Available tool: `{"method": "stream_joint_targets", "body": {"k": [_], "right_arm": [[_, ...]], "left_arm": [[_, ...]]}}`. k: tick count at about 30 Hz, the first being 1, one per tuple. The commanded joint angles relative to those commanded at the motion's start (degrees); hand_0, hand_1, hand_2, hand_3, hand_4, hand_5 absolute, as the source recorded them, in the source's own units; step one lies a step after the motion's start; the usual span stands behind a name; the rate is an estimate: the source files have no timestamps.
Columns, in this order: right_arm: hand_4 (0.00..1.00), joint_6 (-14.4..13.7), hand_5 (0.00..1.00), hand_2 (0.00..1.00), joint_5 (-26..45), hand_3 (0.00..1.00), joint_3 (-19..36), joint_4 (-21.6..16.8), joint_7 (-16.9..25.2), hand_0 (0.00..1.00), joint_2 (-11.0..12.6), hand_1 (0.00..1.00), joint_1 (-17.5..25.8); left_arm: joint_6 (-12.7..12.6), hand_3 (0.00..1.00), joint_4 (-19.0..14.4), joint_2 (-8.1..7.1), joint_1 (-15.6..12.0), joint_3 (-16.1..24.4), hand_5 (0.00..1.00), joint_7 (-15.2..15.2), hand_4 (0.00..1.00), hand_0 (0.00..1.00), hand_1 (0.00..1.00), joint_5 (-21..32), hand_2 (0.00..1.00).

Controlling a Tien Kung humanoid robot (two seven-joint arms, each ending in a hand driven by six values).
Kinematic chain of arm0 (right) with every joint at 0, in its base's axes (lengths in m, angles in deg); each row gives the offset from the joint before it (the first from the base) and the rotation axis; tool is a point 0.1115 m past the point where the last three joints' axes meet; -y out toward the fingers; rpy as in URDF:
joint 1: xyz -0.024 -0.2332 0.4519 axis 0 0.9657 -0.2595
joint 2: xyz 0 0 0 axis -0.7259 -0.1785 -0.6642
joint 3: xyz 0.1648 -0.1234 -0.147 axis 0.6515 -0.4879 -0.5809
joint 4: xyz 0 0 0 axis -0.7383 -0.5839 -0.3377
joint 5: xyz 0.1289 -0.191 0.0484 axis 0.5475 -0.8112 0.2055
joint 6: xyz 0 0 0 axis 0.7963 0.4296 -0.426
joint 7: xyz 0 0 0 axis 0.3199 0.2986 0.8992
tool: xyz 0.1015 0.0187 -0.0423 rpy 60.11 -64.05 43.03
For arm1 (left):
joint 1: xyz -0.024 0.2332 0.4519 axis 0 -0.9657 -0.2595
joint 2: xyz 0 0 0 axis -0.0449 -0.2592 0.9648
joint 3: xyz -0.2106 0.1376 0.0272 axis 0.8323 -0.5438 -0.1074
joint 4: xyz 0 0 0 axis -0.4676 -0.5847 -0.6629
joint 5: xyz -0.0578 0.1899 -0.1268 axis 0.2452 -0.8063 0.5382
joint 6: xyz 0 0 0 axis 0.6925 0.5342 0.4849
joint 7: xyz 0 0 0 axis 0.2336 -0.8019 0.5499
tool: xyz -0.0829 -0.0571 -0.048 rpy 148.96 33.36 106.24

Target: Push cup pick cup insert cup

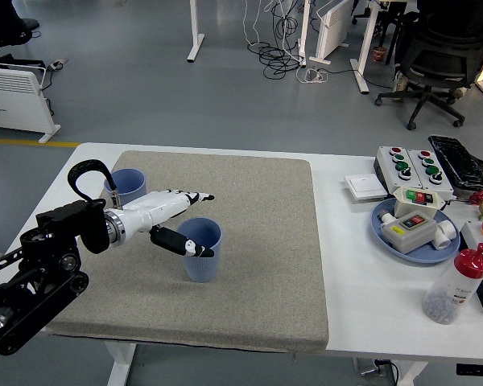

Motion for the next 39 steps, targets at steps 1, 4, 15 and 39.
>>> {"method": "stream_joint_targets", "body": {"k": [1, 4, 15, 39], "right_arm": [[0.075, 0.0, 0.463, 0.648, -0.1, 0.576, 0.0, 0.0, 0.0, 0.707, 0.0, 0.647, 0.0], [0.075, 0.0, 0.463, 0.648, -0.2, 0.576, 0.1, 0.0, -0.1, 0.707, 0.0, 0.647, 0.1], [0.075, 0.0, 0.461, 0.649, -0.3, 0.576, 0.2, 0.0, -0.2, 0.706, 0.0, 0.647, 0.2], [0.076, 0.0, 0.458, 0.649, -0.1, 0.576, 0.2, 0.0, -0.1, 0.707, 0.0, 0.647, 0.3]], "left_arm": [[0.6, 0.998, 0.2, 0.28, 0.3, -0.2, 0.516, -0.4, 0.978, 0.929, 0.963, -0.2, 0.998], [1.4, 0.998, 0.3, 0.83, 0.4, 0.0, 0.516, -0.9, 0.978, 0.929, 0.963, -0.8, 0.998], [3.8, 0.953, 1.0, 2.15, 1.4, -1.6, 0.384, -3.3, 0.902, 0.653, 0.817, -4.8, 0.966], [3.0, 0.707, 0.6, 1.97, 1.5, -2.3, 0.191, -2.0, 0.701, 0.396, 0.586, -7.1, 0.817]]}}
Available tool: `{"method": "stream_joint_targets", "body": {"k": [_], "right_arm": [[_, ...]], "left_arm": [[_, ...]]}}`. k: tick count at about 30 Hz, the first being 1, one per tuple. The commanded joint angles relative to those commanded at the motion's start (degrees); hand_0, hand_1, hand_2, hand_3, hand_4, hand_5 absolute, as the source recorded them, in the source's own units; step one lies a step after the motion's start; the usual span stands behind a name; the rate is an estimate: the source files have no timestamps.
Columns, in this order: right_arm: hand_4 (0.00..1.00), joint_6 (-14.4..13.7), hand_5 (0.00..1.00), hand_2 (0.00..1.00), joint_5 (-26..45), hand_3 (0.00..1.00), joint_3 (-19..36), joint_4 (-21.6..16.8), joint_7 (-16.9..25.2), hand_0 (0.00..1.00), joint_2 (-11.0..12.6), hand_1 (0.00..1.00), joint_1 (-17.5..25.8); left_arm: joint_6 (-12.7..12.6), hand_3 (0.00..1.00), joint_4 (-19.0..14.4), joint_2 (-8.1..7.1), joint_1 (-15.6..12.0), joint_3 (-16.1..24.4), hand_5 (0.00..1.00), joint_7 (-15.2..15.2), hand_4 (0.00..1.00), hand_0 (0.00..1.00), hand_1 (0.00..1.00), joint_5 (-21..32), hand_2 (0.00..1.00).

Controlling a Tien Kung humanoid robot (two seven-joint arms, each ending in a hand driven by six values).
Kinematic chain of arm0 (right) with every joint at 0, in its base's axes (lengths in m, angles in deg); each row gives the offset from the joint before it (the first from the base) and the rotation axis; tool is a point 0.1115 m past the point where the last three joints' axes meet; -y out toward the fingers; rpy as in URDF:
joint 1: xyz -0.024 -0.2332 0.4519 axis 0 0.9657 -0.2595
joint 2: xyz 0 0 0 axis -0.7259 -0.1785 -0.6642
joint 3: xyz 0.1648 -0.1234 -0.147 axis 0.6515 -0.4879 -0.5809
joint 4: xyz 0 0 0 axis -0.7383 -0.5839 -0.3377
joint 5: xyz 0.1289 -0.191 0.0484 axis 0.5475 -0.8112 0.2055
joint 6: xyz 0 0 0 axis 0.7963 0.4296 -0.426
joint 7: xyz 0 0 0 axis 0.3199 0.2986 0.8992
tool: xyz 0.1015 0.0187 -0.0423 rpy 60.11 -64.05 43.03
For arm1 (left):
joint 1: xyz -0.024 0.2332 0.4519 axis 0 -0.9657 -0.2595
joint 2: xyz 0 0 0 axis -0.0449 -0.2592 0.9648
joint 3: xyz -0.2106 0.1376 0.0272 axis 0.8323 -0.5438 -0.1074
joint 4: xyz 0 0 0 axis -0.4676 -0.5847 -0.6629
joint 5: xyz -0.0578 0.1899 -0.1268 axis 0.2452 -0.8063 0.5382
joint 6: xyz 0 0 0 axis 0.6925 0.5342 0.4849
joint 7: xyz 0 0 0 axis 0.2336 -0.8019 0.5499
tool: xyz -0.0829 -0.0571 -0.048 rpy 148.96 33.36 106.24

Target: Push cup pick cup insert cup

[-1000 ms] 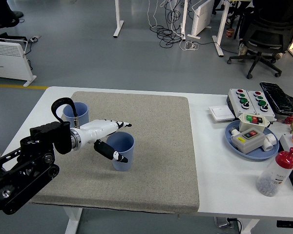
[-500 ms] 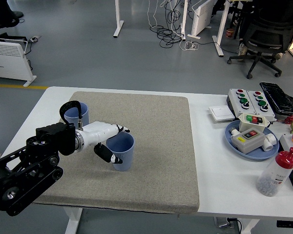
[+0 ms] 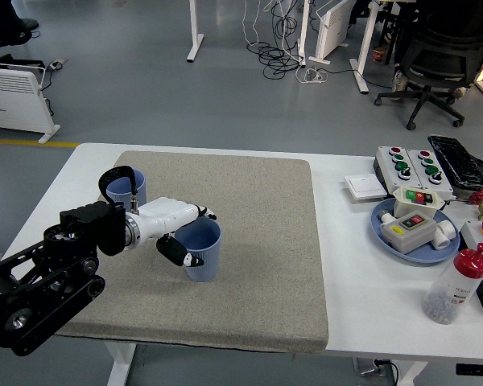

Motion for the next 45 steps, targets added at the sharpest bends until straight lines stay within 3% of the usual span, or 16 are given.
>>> {"method": "stream_joint_targets", "body": {"k": [3, 4, 9, 10, 15, 17, 26, 32, 36, 45], "right_arm": [[0.076, 0.0, 0.458, 0.649, 0.1, 0.576, -0.1, 0.0, 0.0, 0.707, 0.0, 0.647, 0.0], [0.076, 0.0, 0.459, 0.648, 0.1, 0.576, -0.1, 0.0, 0.0, 0.707, 0.0, 0.647, 0.0], [0.076, 0.0, 0.459, 0.648, 0.3, 0.576, -0.2, 0.0, 0.1, 0.707, 0.0, 0.647, 0.0], [0.076, 0.0, 0.458, 0.649, 0.3, 0.576, -0.1, 0.0, 0.1, 0.707, 0.0, 0.647, 0.0], [0.076, 0.0, 0.458, 0.649, 0.9, 0.576, -0.4, 0.0, 0.3, 0.707, 0.0, 0.647, 0.3], [0.075, 0.0, 0.457, 0.649, 1.0, 0.576, -0.5, 0.0, 0.3, 0.707, -0.1, 0.647, 0.3], [0.075, 0.0, 0.457, 0.649, 1.7, 0.576, -0.7, 0.0, 0.5, 0.707, -0.2, 0.647, 0.6], [0.075, -0.1, 0.457, 0.648, 2.2, 0.575, -1.0, 0.0, 0.6, 0.707, -0.2, 0.647, 0.7], [0.075, -0.1, 0.457, 0.649, 2.2, 0.576, -1.0, 0.0, 0.6, 0.706, -0.2, 0.647, 0.7], [0.076, -0.1, 0.457, 0.648, 1.7, 0.576, -0.5, -0.1, 0.3, 0.706, -0.3, 0.647, 0.8]], "left_arm": [[-0.3, 0.707, -0.2, -0.03, 0.2, -0.1, 0.191, 0.2, 0.701, 0.396, 0.586, -0.1, 0.817], [-0.2, 0.702, -0.3, -0.08, 0.2, -0.1, 0.165, 0.2, 0.680, 0.418, 0.557, -0.1, 0.748], [1.2, 0.702, -1.5, -0.80, 0.4, 0.7, 0.165, -0.5, 0.680, 0.418, 0.557, 0.2, 0.748], [1.5, 0.675, -1.8, -0.99, 0.4, 0.9, 0.156, -0.7, 0.672, 0.431, 0.552, 0.3, 0.691], [2.7, 0.675, -3.3, -2.66, 1.8, 0.6, 0.156, -1.2, 0.672, 0.431, 0.552, 2.7, 0.691], [3.0, 0.633, -3.9, -3.29, 2.5, 0.6, 0.137, -1.3, 0.662, 0.439, 0.548, 3.8, 0.674], [4.3, 0.640, -5.3, -6.82, 6.4, 3.8, 0.122, -1.2, 0.655, 0.446, 0.546, 8.2, 0.664], [4.7, 0.643, -2.8, -9.17, 9.4, 7.3, 0.133, -0.9, 0.663, 0.442, 0.542, 7.6, 0.662], [4.6, 0.639, 1.6, -10.24, 11.9, 9.6, 0.142, -0.4, 0.669, 0.439, 0.541, 5.5, 0.660], [3.3, 0.633, 11.1, -8.44, 15.4, 12.3, 0.148, 1.0, 0.672, 0.439, 0.541, 0.3, 0.658]]}}
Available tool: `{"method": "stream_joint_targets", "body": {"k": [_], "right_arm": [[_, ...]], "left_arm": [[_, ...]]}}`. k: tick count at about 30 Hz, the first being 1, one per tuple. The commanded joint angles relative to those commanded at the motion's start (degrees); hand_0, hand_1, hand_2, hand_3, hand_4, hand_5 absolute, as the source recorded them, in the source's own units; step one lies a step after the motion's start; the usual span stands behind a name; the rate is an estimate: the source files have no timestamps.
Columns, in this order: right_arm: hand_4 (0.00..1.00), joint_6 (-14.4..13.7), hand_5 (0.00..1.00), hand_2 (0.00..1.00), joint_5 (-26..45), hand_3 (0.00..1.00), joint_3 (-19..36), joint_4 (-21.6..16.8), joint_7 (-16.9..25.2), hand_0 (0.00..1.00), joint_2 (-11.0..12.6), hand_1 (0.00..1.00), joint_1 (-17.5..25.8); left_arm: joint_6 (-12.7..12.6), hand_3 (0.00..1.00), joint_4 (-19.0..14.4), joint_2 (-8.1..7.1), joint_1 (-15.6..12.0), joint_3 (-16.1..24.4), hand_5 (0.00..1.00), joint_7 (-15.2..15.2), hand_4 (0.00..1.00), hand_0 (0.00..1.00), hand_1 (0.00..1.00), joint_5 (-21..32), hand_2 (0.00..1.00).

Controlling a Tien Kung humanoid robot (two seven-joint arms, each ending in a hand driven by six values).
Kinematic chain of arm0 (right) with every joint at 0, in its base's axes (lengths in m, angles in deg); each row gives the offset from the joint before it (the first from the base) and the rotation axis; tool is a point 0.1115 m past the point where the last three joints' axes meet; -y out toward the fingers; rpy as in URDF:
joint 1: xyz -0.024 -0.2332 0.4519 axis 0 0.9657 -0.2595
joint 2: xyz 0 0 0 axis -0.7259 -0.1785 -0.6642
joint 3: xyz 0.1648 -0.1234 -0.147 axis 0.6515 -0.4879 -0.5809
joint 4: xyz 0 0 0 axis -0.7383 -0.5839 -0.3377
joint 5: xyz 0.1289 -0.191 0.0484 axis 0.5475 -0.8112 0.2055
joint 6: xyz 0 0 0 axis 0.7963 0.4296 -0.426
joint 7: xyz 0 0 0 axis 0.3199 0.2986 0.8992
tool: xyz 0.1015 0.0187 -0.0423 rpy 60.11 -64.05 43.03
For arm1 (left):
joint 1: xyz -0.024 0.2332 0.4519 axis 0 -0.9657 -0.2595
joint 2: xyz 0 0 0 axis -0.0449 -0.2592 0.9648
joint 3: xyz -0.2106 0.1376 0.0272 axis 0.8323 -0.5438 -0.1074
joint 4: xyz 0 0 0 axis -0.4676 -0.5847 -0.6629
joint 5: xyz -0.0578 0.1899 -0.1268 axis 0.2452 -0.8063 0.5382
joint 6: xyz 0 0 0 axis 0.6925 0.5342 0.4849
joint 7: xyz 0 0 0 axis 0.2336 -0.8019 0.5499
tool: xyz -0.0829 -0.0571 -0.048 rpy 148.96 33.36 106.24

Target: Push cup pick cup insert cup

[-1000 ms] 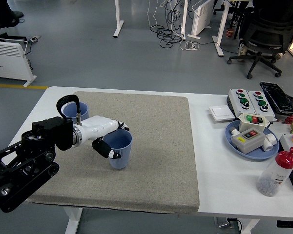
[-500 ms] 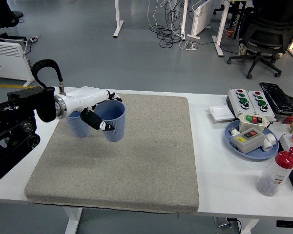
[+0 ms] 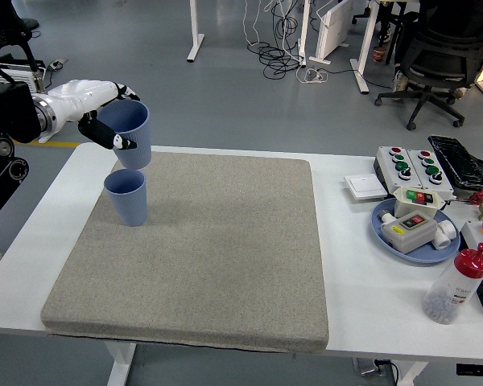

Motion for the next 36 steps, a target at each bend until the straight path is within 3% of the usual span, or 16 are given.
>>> {"method": "stream_joint_targets", "body": {"k": [7, 11, 22, 36], "right_arm": [[0.075, 0.0, 0.457, 0.649, -0.2, 0.576, 0.2, 0.0, -0.1, 0.706, -0.1, 0.647, -0.1], [0.075, -0.1, 0.457, 0.649, -0.2, 0.576, 0.2, -0.1, -0.1, 0.706, 0.0, 0.647, -0.2], [0.075, 0.0, 0.455, 0.650, -0.8, 0.576, 0.5, -0.1, -0.3, 0.705, 0.0, 0.647, -0.3], [0.075, 0.0, 0.458, 0.651, -1.1, 0.576, 0.7, -0.1, -0.3, 0.705, 0.0, 0.646, -0.3]], "left_arm": [[-3.0, 0.631, 9.1, 2.60, 1.9, -0.4, 0.149, 3.0, 0.671, 0.445, 0.544, -2.5, 0.661], [-3.9, 0.631, 13.1, 3.08, 2.6, -0.9, 0.149, 3.9, 0.671, 0.445, 0.544, -3.6, 0.661], [-5.4, 0.626, 18.5, 3.82, 3.0, -2.9, 0.139, 5.5, 0.665, 0.451, 0.547, -2.8, 0.660], [-5.9, 0.625, 19.8, 4.04, 2.8, -4.5, 0.141, 6.2, 0.665, 0.444, 0.547, -1.3, 0.659]]}}
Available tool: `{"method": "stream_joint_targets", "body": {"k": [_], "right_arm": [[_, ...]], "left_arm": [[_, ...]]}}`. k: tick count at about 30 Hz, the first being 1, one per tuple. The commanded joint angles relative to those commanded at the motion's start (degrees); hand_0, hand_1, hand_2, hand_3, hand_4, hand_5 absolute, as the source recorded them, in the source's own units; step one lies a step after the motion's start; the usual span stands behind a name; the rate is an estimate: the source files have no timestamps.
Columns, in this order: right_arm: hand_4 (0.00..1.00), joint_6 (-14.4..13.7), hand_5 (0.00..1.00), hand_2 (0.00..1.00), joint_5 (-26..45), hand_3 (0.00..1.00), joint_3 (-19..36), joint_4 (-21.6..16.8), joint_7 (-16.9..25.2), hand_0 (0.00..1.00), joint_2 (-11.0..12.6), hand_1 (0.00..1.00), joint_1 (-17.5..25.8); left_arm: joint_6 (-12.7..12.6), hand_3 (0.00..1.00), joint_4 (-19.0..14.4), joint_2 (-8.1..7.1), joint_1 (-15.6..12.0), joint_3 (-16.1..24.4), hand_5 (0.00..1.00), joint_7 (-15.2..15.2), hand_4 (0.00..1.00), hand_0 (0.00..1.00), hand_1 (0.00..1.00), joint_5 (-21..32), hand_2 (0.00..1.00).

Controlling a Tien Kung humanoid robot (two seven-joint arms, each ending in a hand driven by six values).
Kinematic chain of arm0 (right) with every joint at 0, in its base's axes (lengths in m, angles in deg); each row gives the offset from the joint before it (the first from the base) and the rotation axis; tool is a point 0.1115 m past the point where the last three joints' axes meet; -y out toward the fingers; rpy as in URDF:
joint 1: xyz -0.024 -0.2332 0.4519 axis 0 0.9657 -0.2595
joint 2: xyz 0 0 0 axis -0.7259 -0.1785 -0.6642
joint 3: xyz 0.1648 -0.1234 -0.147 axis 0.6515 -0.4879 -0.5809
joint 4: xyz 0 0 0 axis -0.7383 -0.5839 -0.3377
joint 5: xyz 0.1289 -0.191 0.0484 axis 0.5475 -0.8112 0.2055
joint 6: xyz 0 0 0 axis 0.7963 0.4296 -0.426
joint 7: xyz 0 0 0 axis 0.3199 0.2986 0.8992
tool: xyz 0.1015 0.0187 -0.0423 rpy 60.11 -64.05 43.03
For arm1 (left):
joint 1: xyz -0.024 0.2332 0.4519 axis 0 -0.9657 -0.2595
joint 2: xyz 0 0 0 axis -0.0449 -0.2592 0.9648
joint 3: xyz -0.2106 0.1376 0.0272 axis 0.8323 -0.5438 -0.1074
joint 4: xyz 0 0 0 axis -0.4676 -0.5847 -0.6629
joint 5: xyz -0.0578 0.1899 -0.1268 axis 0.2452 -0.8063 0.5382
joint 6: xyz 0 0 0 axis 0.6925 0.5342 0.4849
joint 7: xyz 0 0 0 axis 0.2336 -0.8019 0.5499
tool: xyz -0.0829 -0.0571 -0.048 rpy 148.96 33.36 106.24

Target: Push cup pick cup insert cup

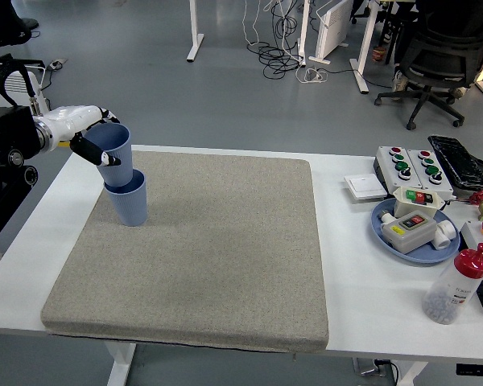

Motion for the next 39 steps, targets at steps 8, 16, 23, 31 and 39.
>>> {"method": "stream_joint_targets", "body": {"k": [8, 16, 23, 31, 39], "right_arm": [[0.075, 0.0, 0.458, 0.650, 0.0, 0.576, 0.0, 0.0, 0.0, 0.706, 0.0, 0.646, 0.0], [0.074, 0.0, 0.456, 0.651, 0.0, 0.575, 0.0, 0.0, 0.0, 0.706, 0.0, 0.646, 0.0], [0.075, 0.0, 0.458, 0.651, 0.0, 0.575, -0.1, 0.0, 0.0, 0.706, 0.0, 0.646, -0.1], [0.074, 0.1, 0.459, 0.651, 0.0, 0.575, -0.2, 0.0, 0.1, 0.706, 0.0, 0.647, -0.1], [0.074, 0.1, 0.460, 0.650, 0.0, 0.575, -0.2, 0.0, 0.1, 0.706, 0.0, 0.646, -0.1]], "left_arm": [[-0.4, 0.650, 0.8, 0.30, 0.1, -1.0, 0.144, 0.4, 0.669, 0.428, 0.560, 0.4, 0.700], [-1.1, 0.772, 1.6, 0.85, -0.1, -2.0, 0.318, 1.4, 0.823, 0.385, 0.619, 0.4, 0.810], [-1.8, 0.901, 2.6, 1.25, -0.4, -3.2, 0.412, 1.5, 0.890, 0.563, 0.745, 0.7, 0.915], [-3.8, 0.998, 3.7, 1.46, -0.8, -4.2, 0.529, 1.4, 0.988, 0.909, 0.971, 2.9, 0.998], [-5.4, 0.998, 3.9, 1.33, -1.4, -3.9, 0.561, 2.0, 0.998, 0.933, 0.982, 4.2, 0.998]]}}
